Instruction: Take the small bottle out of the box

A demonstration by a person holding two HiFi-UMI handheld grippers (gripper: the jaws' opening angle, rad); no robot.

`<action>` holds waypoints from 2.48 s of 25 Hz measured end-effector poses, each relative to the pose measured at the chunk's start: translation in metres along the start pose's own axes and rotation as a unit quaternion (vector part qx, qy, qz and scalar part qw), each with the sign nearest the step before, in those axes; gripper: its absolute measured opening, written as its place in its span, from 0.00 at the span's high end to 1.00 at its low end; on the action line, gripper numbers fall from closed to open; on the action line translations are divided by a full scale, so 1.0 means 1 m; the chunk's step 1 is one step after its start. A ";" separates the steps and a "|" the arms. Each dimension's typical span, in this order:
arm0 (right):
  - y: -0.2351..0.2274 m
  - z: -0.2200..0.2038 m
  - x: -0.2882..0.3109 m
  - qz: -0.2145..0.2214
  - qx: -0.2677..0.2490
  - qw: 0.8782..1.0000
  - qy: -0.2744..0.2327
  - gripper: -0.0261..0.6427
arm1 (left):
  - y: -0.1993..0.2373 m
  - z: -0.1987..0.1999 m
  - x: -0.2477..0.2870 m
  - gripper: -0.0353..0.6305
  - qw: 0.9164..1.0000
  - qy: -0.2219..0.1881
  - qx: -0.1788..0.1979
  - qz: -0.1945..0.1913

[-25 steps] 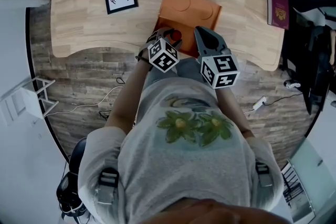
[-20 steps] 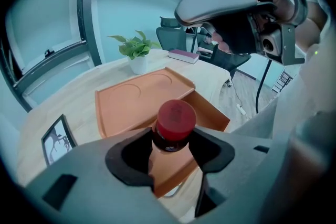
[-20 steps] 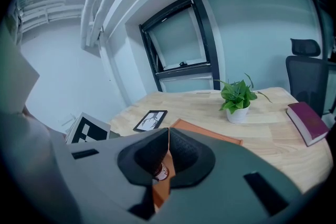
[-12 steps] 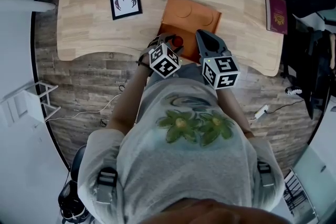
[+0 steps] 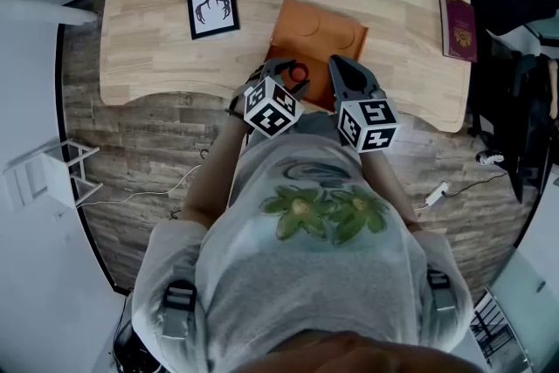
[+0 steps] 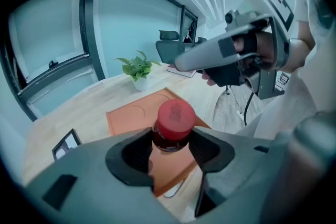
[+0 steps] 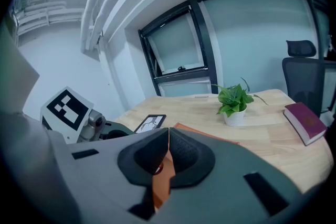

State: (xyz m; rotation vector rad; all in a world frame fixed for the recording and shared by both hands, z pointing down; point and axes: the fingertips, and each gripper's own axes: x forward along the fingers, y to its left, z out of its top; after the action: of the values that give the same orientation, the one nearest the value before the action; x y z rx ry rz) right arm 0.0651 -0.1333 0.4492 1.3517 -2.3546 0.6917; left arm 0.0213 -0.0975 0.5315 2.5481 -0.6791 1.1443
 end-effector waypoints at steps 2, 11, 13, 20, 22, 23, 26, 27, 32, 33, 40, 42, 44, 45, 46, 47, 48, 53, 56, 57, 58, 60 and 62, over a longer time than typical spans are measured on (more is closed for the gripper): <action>0.000 -0.001 -0.002 0.004 0.000 1.000 -0.002 0.95 | 0.003 0.004 -0.005 0.61 1.000 -0.007 -0.007 0.005; 0.005 -0.005 -0.008 0.006 -0.025 1.000 -0.002 0.95 | 0.012 0.015 -0.029 0.61 0.999 -0.012 -0.003 0.051; 0.006 -0.005 -0.009 0.006 -0.027 1.000 -0.002 0.95 | 0.013 0.018 -0.035 0.61 0.998 -0.013 -0.004 0.056; 0.011 -0.008 -0.014 0.012 -0.033 0.999 -0.006 0.95 | 0.011 0.033 -0.051 0.61 0.998 -0.025 -0.006 0.064; 0.012 -0.009 -0.016 0.014 -0.034 0.999 -0.006 0.95 | 0.010 0.037 -0.054 0.61 0.997 -0.026 -0.002 0.066; 0.012 -0.009 -0.016 0.015 -0.034 0.999 -0.006 0.95 | 0.009 0.039 -0.055 0.61 0.997 -0.027 0.000 0.067; 0.012 -0.010 -0.018 0.018 -0.036 0.999 -0.006 0.95 | 0.006 0.045 -0.059 0.61 0.997 -0.030 0.003 0.067; 0.012 -0.011 -0.019 0.018 -0.037 0.999 -0.006 0.95 | 0.005 0.047 -0.060 0.61 0.997 -0.032 0.004 0.066; 0.013 -0.012 -0.021 0.021 -0.040 0.999 -0.006 0.95 | -0.002 0.056 -0.065 0.61 0.997 -0.040 0.004 0.063; 0.012 -0.013 -0.021 0.021 -0.041 0.999 -0.006 0.95 | -0.002 0.057 -0.066 0.61 0.997 -0.041 0.004 0.063; 0.009 -0.015 -0.023 0.020 -0.041 0.999 -0.002 0.95 | -0.008 0.065 -0.072 0.61 0.997 -0.037 0.020 0.071; 0.008 -0.016 -0.024 0.021 -0.040 0.999 -0.001 0.95 | -0.010 0.069 -0.075 0.61 0.996 -0.040 0.022 0.071; 0.009 -0.017 -0.024 0.022 -0.041 0.999 0.002 0.95 | -0.012 0.072 -0.077 0.61 0.996 -0.043 0.024 0.072; 0.009 -0.017 -0.025 0.022 -0.042 0.999 0.003 0.95 | -0.013 0.073 -0.078 0.61 0.996 -0.044 0.025 0.072; 0.009 -0.018 -0.025 0.022 -0.043 0.999 0.004 0.95 | -0.014 0.073 -0.078 0.61 0.996 -0.044 0.026 0.072; 0.009 -0.019 -0.025 0.023 -0.043 0.999 0.005 0.95 | -0.015 0.074 -0.079 0.61 0.996 -0.045 0.028 0.072; 0.009 -0.019 -0.026 0.023 -0.043 0.999 0.007 0.95 | -0.015 0.075 -0.079 0.61 0.996 -0.045 0.029 0.072; 0.011 -0.022 -0.025 0.029 -0.048 0.998 0.016 0.95 | -0.017 0.076 -0.080 0.61 0.996 -0.046 0.031 0.070; 0.012 -0.023 -0.025 0.028 -0.050 0.998 0.019 0.95 | -0.018 0.076 -0.081 0.61 0.996 -0.046 0.035 0.069; 0.012 -0.024 -0.025 0.028 -0.050 0.998 0.019 0.95 | -0.018 0.076 -0.081 0.61 0.996 -0.045 0.036 0.068; 0.013 -0.024 -0.025 0.028 -0.051 0.998 0.020 0.95 | -0.019 0.077 -0.081 0.61 0.996 -0.045 0.037 0.067; 0.013 -0.024 -0.025 0.029 -0.051 0.998 0.021 0.95 | -0.020 0.078 -0.081 0.61 0.996 -0.046 0.037 0.065; 0.012 -0.023 -0.025 0.029 -0.052 0.998 0.022 0.95 | -0.020 0.078 -0.081 0.61 0.996 -0.047 0.037 0.063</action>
State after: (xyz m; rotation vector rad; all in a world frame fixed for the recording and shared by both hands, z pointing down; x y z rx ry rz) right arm 0.0677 -0.0971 0.4528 1.2182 -2.3684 0.5993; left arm 0.0341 -0.0881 0.4185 2.6697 -0.8456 1.1138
